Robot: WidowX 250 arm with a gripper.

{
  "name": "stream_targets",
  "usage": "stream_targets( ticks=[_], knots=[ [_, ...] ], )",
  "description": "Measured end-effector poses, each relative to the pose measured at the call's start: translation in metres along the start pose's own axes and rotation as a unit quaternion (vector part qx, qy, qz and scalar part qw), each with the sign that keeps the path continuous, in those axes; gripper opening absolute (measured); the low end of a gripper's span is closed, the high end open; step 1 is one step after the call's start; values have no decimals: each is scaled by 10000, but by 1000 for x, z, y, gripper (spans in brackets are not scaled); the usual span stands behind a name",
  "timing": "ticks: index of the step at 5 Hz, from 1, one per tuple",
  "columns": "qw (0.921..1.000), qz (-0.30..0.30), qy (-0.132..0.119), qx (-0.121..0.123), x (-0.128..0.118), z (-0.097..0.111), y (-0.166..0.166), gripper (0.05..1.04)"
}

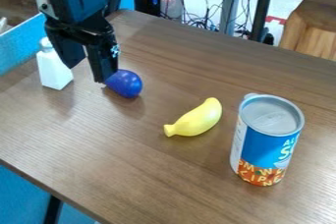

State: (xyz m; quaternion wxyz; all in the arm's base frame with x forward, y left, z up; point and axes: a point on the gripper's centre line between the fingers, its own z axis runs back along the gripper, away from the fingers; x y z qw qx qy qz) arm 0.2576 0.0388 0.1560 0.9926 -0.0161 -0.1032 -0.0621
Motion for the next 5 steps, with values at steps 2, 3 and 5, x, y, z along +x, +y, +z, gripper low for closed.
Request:
stream_targets(
  ticks=[2, 3, 5],
  knots=[
    [9964, 678, -513, 62, 15, -6, 5, 1001],
    [9816, 1577, -1012, 360, 23, -5, 18, 1001],
    [8964, 4227, -1082, 784, 30, -17, 45, 1001]
  ],
)
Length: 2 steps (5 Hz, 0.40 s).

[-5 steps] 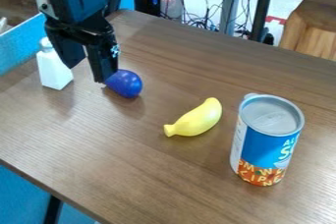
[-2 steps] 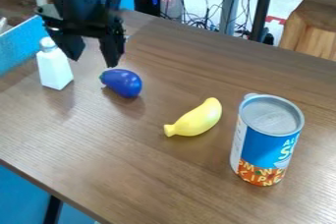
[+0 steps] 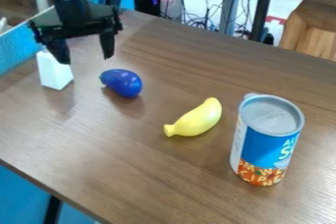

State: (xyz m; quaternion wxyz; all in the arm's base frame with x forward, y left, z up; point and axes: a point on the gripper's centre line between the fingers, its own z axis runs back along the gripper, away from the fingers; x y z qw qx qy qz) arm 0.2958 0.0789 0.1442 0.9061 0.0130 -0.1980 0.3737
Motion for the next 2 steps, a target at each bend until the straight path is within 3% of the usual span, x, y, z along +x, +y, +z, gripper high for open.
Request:
stream_targets(
  ticks=[1, 2],
  knots=[
    [9931, 1127, 238, 237, -2, -6, -10, 1001],
    [9687, 2391, 384, 539, -10, -14, -19, 1001]
  ],
)
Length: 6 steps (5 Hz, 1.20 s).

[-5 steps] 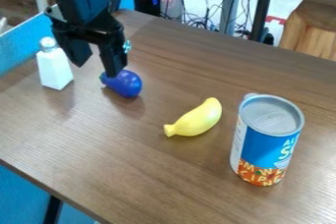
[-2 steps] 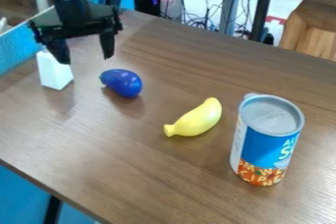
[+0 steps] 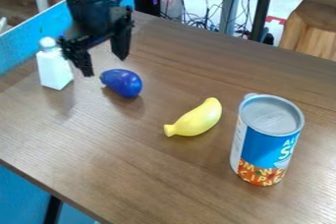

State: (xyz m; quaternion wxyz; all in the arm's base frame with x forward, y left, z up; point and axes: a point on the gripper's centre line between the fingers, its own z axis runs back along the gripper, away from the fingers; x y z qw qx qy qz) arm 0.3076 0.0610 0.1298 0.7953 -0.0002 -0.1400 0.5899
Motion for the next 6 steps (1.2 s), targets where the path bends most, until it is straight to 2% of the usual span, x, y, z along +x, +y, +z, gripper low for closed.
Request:
stream_targets(
  ticks=[1, 2, 3, 4, 5, 6],
  knots=[
    [9945, 1007, -15, 280, -4, -4, -10, 1001],
    [9966, 777, -194, 198, 1, -12, -15, 1001],
    [9978, 610, -235, 143, 12, -22, -22, 1001],
    [9970, 608, -323, 360, 29, -33, -24, 1001],
    [9958, 634, -205, 631, 31, -48, -26, 1001],
    [9936, 779, -60, 815, 29, -54, -25, 1001]
  ],
)
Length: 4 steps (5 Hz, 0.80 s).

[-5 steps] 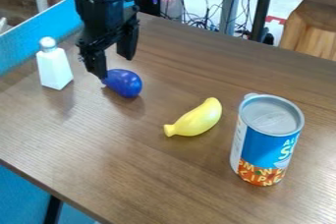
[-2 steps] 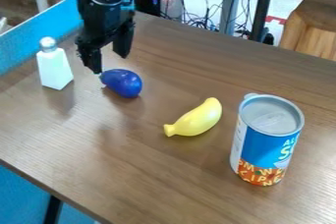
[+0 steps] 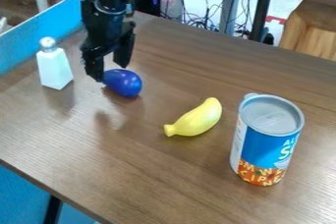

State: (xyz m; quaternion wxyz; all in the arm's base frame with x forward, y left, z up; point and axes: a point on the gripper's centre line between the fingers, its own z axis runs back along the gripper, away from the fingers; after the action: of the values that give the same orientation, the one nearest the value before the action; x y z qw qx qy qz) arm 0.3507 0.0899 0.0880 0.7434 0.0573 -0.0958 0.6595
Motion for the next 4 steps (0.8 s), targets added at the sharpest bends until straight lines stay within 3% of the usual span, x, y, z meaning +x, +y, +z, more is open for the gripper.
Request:
stream_targets(
  ticks=[2, 3, 4],
  knots=[
    [9985, 267, 382, 304, -15, -10, -3, 1001],
    [9977, 129, 427, 518, -32, -21, -4, 963],
    [9976, -9, 418, 543, -33, -23, -4, 850]
  ],
)
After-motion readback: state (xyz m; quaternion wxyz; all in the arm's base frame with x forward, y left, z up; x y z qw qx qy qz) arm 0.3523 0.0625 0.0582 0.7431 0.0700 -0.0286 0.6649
